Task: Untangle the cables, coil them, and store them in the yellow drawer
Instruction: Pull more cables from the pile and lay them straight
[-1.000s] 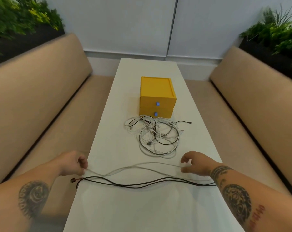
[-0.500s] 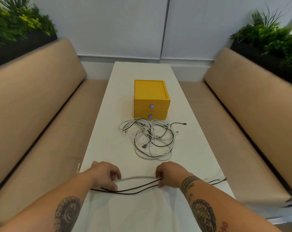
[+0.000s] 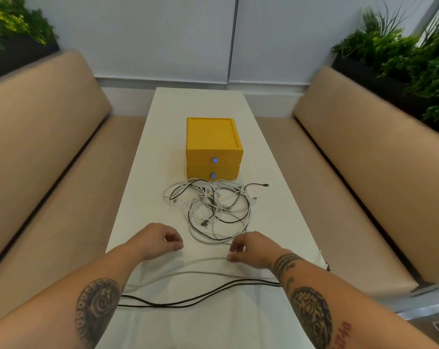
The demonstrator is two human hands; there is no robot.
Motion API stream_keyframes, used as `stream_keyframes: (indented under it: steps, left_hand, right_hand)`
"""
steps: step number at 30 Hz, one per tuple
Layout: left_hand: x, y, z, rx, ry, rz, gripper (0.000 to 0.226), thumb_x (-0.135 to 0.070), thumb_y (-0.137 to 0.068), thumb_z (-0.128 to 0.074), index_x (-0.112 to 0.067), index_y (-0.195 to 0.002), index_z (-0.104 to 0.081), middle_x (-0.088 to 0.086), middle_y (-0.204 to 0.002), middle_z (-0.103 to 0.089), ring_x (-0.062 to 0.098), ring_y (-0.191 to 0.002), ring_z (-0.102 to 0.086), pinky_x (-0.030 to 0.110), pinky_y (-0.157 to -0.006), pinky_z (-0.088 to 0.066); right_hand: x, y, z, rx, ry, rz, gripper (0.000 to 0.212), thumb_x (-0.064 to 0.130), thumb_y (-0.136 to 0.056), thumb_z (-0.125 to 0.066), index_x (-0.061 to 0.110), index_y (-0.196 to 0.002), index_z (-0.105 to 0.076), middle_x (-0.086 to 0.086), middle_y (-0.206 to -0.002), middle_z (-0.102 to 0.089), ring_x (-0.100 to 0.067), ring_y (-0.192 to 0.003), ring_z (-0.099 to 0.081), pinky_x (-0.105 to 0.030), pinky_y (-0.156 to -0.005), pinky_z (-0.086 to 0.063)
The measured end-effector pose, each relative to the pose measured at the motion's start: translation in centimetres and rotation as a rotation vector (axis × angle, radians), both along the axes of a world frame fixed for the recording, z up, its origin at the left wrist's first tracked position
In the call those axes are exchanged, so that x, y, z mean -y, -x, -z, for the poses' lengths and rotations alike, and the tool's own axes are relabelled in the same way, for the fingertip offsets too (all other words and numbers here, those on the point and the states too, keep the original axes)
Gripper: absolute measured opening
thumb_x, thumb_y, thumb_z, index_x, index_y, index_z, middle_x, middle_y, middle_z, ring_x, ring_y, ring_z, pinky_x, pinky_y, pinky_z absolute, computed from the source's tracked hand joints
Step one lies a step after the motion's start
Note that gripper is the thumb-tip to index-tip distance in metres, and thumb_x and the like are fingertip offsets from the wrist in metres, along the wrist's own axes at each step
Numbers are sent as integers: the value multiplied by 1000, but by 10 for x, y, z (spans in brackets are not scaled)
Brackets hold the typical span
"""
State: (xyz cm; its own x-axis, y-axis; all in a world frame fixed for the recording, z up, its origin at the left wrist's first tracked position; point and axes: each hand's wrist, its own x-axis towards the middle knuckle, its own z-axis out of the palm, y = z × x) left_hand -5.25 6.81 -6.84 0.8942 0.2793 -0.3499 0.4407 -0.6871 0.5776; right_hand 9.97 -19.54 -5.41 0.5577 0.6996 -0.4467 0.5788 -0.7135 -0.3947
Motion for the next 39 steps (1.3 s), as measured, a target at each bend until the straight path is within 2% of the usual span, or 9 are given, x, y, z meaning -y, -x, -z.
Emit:
stream_keyframes:
  steps: [7,10,17,20,23,25,31,36,39]
  left_hand:
    - [19,-55,1,80,-27,-33,3,-37,-86,-73,-37,-83,-73,-17,-87,-70,2,-79,-60,27,-75,-50]
    - [27,-74,5,87,-18,-53,3,-36,-86,-73,-34,-86,-75,-15,-88,-70,4,-80,-62,28,-73,-50]
    - [33,-100,13,32,-63,-17,5,-36,-87,-71,-33,-90,-75,-12,-92,-71,8,-86,-64,32,-79,-54]
    - [32,-106,17,-2,-66,-22,5,-38,-88,-70,-35,-88,-73,-13,-90,-70,7,-84,-64,31,-76,-54]
    - [29,-110,22,-6,-71,-32,8,-40,-89,-67,-35,-88,-73,-12,-89,-70,8,-82,-64,34,-77,-56]
    - [28,-111,23,11,-86,-39,11,-40,-91,-65,-33,-90,-74,-12,-90,-70,9,-83,-64,33,-77,-56]
    - [27,-113,17,84,-24,-113,14,-40,-93,-65,-32,-83,-73,-14,-85,-70,7,-81,-63,31,-75,-54]
    - [26,-120,-10,236,91,-194,24,-42,-95,-60,-31,-77,-71,-7,-76,-71,13,-78,-66,33,-76,-52]
    - [25,-130,-41,366,183,-280,24,-37,-98,-58,-25,-85,-74,-6,-80,-74,11,-78,-66,30,-73,-50]
  right_hand:
    - [-8,-32,9,191,-55,267,24,36,-96,-56,20,-108,-69,-2,-107,-67,-24,-98,-63,-32,-83,-52]
    - [-10,-46,16,158,-81,506,31,41,-96,-55,13,-100,-69,-4,-93,-66,-23,-84,-61,-29,-73,-49]
    - [-23,-69,32,72,-94,662,48,58,-85,-63,10,-79,-66,-1,-73,-63,-18,-66,-59,-25,-54,-40]
    - [-31,-76,34,28,-104,666,35,43,-84,-67,9,-78,-67,-1,-72,-61,-16,-63,-55,-25,-55,-39]
    - [-35,-83,36,-47,-141,739,30,25,-84,-64,11,-60,-53,-2,-63,-56,-14,-56,-50,-23,-51,-38]
    - [-36,-86,33,-71,-203,777,33,23,-86,-62,12,-57,-51,-2,-60,-54,-15,-56,-50,-23,-50,-37]
    - [-52,-97,-8,-73,-649,873,24,37,-85,-70,19,-73,-61,1,-77,-68,-20,-79,-64,-33,-74,-53]
    - [-83,-103,-73,-188,-870,744,24,32,-85,-74,13,-73,-64,-5,-68,-68,-22,-65,-62,-39,-67,-54]
    - [-100,-101,-116,-259,-986,682,26,32,-89,-72,10,-78,-64,-6,-67,-65,-20,-63,-60,-36,-62,-51]
